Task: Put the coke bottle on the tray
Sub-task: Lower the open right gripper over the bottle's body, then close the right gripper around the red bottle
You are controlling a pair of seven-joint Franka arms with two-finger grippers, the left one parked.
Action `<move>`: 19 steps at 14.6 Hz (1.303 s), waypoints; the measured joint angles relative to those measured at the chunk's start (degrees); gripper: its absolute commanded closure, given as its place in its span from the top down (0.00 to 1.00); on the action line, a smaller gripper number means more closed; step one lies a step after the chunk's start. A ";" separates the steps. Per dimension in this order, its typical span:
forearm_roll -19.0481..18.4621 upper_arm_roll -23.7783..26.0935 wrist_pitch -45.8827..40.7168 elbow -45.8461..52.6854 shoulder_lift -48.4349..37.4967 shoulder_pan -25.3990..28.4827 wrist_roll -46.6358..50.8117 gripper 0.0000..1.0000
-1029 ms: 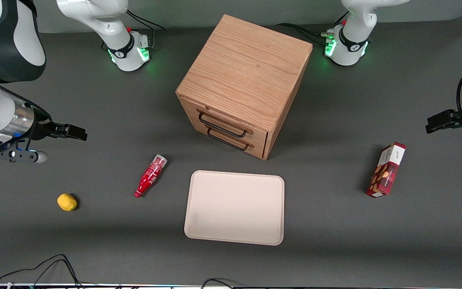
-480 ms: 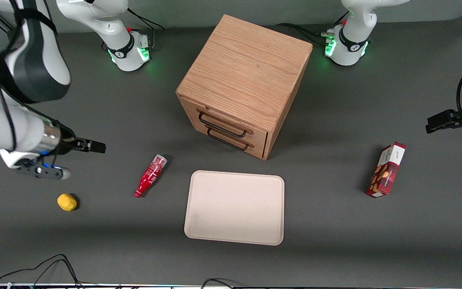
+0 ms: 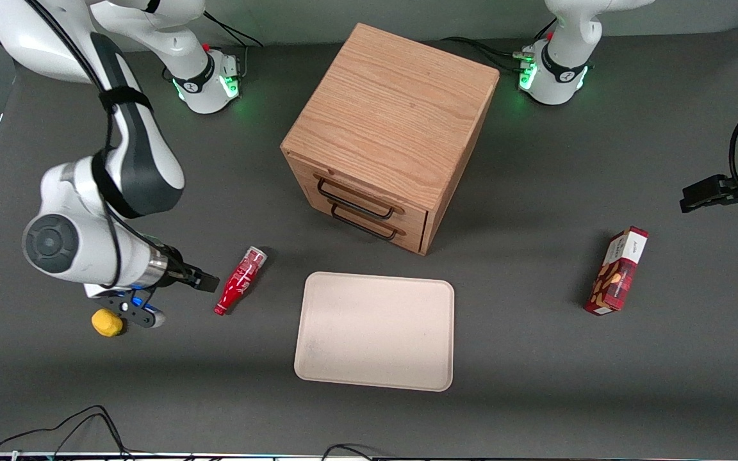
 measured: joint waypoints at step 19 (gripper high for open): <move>-5.04 0.88 25.54 -13.74 11.39 1.34 15.14 1.00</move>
